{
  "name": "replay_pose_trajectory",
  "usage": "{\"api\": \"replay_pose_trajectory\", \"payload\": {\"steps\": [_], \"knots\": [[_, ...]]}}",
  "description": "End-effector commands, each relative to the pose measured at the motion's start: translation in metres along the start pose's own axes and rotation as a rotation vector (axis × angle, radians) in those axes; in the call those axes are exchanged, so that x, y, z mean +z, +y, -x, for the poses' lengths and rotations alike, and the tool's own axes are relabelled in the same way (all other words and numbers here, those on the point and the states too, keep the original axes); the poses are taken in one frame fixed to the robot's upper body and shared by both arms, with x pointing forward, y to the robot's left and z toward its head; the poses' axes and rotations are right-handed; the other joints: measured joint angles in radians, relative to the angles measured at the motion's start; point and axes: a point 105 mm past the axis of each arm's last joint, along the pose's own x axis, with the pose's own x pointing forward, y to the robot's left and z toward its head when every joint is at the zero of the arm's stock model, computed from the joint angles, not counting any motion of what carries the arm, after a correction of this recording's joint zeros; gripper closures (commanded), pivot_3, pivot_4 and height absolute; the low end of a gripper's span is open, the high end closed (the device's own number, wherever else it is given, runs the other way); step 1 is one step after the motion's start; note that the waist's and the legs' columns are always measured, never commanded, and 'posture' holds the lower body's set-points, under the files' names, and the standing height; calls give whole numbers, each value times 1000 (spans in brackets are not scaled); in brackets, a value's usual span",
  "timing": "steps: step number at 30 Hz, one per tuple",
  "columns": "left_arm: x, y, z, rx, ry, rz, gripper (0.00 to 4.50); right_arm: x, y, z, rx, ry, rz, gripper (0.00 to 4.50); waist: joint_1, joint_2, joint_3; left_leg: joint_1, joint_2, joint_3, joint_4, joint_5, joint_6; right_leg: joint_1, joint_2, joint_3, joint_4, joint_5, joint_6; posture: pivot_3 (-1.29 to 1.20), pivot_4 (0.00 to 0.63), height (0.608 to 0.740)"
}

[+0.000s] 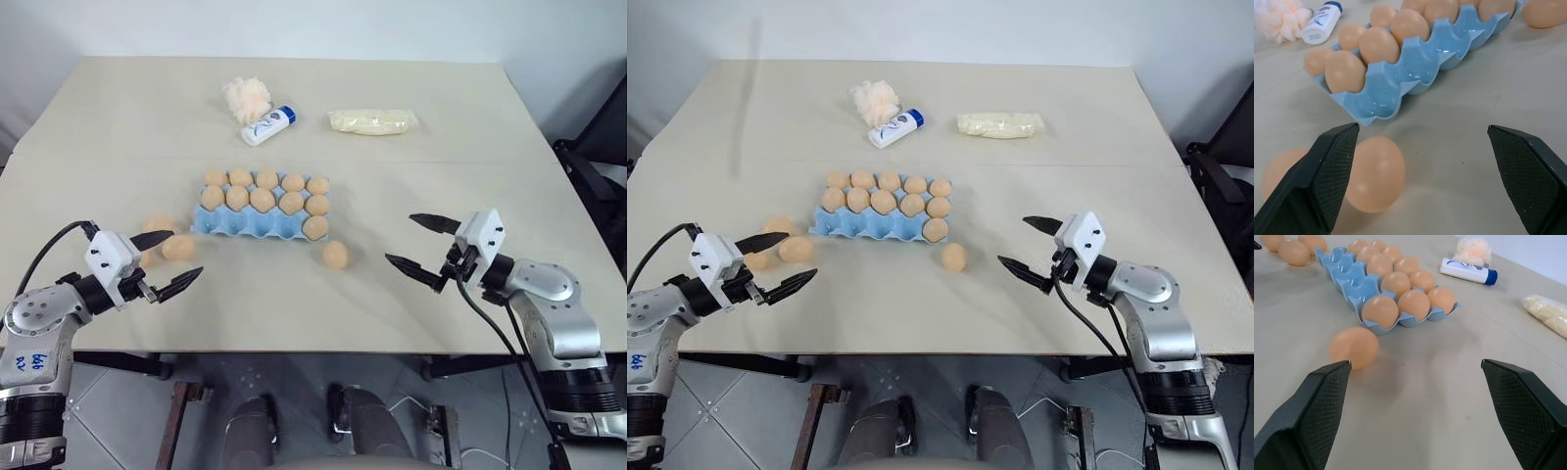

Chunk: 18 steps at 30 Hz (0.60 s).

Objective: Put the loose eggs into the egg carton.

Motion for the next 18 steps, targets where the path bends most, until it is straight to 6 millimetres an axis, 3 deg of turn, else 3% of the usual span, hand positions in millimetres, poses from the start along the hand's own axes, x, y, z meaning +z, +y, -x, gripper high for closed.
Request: {"api": "replay_pose_trajectory", "payload": {"steps": [1, 5, 7, 12, 18], "knots": [[9, 1, -2, -16, -25, -22, 0, 11, 2, -1, 7, -36, 36, 42, 0, 0, 0, 0, 0, 0, 0, 0, 0, 0, 0, 0, 0, 0, 0, 0, 150, 740], [21, -7, -4, -77, -111, 15, 0, 15, 15, -9, 84, -37, -5, 42, -1, 0, 0, 0, 0, 0, 0, 2, 3, 0, 0, 0, 0, 0, 0, 0, 150, 740], [25, -18, -5, -158, -134, 36, 0, 17, 26, -23, 117, -23, -51, 42, -2, 0, 0, 0, 0, 0, 0, 2, 3, 0, 0, 0, 1, 0, 0, 0, 150, 740], [23, -47, -13, -358, -106, -4, 0, 1, 45, -59, 149, 97, -101, 42, -5, 0, 0, 1, 1, 0, 1, 2, 2, 0, 0, 0, 3, 0, -1, 0, 150, 740], [26, -57, -20, -436, -114, -10, 0, -13, 54, -87, 159, 134, -104, 42, -2, 0, 0, 0, 0, 0, 2, 2, 3, 0, 0, 0, 3, 0, -1, 0, 150, 740]]}}
